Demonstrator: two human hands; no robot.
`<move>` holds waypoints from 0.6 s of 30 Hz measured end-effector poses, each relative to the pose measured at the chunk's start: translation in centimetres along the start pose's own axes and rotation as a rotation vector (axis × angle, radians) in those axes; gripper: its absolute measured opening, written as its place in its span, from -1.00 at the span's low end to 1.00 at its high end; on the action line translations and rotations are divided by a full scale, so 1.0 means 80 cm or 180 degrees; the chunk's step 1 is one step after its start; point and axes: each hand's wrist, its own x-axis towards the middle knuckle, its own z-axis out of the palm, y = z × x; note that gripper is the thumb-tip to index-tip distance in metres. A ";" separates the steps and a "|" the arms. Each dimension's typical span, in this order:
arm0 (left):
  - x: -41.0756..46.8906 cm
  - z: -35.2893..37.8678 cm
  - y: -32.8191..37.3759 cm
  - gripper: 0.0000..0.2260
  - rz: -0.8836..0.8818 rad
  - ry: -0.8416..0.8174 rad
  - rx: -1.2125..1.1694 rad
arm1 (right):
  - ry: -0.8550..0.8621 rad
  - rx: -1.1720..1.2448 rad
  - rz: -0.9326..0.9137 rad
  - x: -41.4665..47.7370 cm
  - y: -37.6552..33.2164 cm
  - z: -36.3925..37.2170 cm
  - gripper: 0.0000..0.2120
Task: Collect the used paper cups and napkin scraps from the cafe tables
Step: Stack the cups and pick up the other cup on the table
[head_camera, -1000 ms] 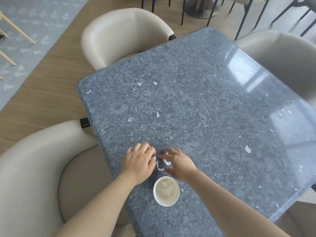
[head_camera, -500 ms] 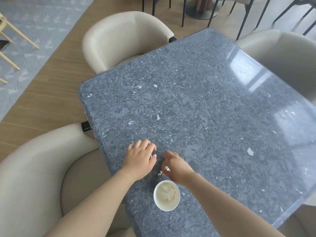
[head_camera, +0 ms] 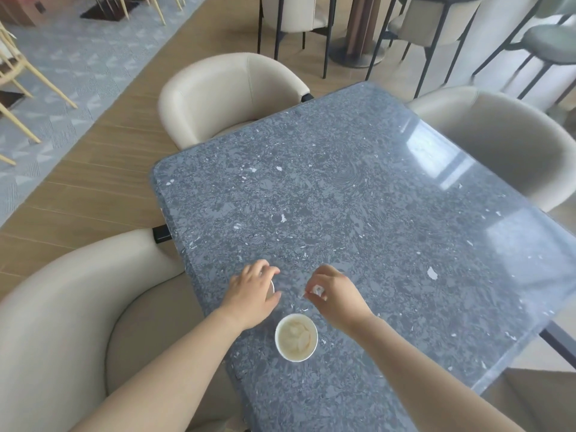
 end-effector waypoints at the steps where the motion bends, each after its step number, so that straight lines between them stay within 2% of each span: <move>1: -0.005 -0.001 0.001 -0.58 0.0003 0.0037 -0.0013 | 0.0029 0.0044 -0.0069 -0.007 -0.009 -0.001 -0.95; 5: -0.025 0.000 0.004 -0.57 -0.0022 0.0132 -0.0110 | 0.0028 0.0166 -0.0322 -0.033 -0.035 0.009 -0.94; 12: -0.056 -0.005 0.001 -0.59 0.0060 0.0379 -0.0168 | -0.0144 0.0102 -0.0194 -0.054 -0.034 0.015 -0.72; 18: -0.060 -0.007 0.003 -0.59 0.0144 0.0495 -0.0097 | -0.0027 0.0107 -0.0118 -0.048 -0.022 0.012 -0.77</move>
